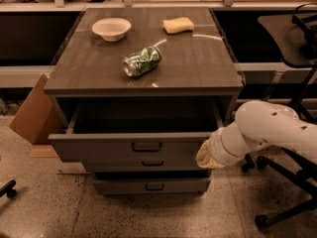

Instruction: Close top drawer

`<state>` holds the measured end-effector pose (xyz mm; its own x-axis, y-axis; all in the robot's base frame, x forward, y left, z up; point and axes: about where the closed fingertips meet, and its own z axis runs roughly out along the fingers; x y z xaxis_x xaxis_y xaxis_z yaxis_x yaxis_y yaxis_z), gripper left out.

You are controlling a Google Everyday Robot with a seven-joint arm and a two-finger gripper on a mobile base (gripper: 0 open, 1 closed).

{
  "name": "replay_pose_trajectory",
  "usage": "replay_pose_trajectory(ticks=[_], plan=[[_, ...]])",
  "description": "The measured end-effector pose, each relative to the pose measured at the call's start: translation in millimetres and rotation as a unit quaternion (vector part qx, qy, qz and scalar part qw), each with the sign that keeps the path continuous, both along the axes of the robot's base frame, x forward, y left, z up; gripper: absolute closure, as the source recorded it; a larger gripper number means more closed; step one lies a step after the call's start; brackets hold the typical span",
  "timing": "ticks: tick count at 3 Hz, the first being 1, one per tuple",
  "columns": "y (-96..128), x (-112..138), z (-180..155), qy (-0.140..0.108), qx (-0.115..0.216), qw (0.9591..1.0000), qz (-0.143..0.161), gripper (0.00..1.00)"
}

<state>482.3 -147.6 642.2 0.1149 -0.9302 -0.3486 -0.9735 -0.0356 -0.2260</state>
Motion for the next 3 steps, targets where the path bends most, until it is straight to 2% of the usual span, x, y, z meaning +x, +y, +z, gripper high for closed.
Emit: replay_pose_trajectory(ticks=[1, 3], plan=[[-11.5, 7.6, -4.0, -0.002, 0.0, 0.9999, -0.017, 1.0], [-51.2, 46.9, -21.9, -0.002, -0.005, 0.9976, -0.07, 1.0]])
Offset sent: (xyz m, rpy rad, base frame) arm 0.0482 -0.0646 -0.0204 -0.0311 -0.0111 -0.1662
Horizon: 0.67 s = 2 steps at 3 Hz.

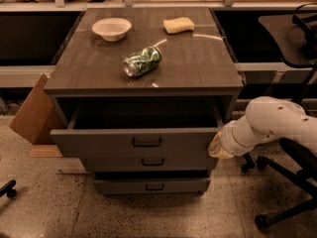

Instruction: Close top drawer

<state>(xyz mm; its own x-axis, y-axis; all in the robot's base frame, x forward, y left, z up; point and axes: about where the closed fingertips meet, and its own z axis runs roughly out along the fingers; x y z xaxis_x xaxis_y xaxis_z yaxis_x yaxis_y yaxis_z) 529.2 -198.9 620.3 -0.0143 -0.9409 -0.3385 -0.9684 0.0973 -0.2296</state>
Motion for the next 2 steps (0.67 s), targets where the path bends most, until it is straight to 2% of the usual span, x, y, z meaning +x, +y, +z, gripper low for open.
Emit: replay_pose_trajectory(ticks=[2], plan=[[-11.5, 43.0, -4.0, -0.012, 0.013, 0.9995, -0.024, 1.0]])
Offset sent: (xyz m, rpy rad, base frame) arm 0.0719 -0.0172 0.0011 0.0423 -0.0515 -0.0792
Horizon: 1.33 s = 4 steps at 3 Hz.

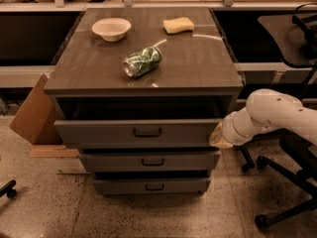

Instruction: Close top drawer

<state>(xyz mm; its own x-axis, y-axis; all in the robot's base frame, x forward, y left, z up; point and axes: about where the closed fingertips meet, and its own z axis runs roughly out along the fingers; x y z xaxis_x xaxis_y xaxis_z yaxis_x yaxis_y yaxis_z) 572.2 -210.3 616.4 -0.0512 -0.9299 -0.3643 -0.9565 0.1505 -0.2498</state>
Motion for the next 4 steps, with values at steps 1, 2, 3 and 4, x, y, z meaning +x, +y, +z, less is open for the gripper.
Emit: replay_pose_trajectory(ticks=[1, 2, 3, 4], plan=[[-1.0, 14.9, 6.5, -0.008, 0.004, 0.9999, -0.009, 1.0], [1.5, 21.4, 14.4, -0.015, 0.006, 0.9998, -0.012, 1.0], [4.6, 25.1, 22.9, -0.024, 0.009, 0.9996, -0.015, 1.0], [12.3, 31.2, 31.7, -0.028, 0.014, 0.9994, -0.012, 1.0]])
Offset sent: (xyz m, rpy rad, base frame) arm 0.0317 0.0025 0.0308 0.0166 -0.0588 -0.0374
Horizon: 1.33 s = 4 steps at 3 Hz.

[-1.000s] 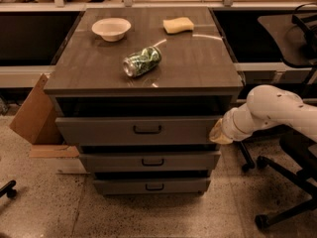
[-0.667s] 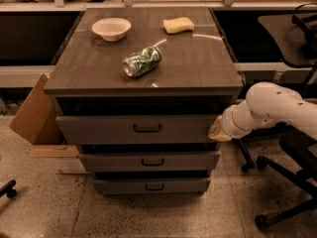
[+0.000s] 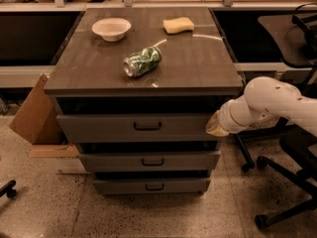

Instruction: Close top drawer

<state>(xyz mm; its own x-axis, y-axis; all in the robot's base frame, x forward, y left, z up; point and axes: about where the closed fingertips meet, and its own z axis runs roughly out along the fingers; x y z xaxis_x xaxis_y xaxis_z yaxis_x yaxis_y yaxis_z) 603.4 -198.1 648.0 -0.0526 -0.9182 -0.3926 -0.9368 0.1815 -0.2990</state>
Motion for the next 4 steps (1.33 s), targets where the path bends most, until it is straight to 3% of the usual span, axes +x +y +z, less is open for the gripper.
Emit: replay_pose_trajectory(ticks=[1, 2, 4], plan=[[1.5, 1.1, 1.8, -0.001, 0.001, 1.0, 0.001, 1.0], [7.5, -22.9, 27.4, 0.003, -0.001, 0.9997, 0.024, 1.0], [20.6, -103.8, 101.7, -0.003, 0.024, 0.9951, 0.096, 1.0]])
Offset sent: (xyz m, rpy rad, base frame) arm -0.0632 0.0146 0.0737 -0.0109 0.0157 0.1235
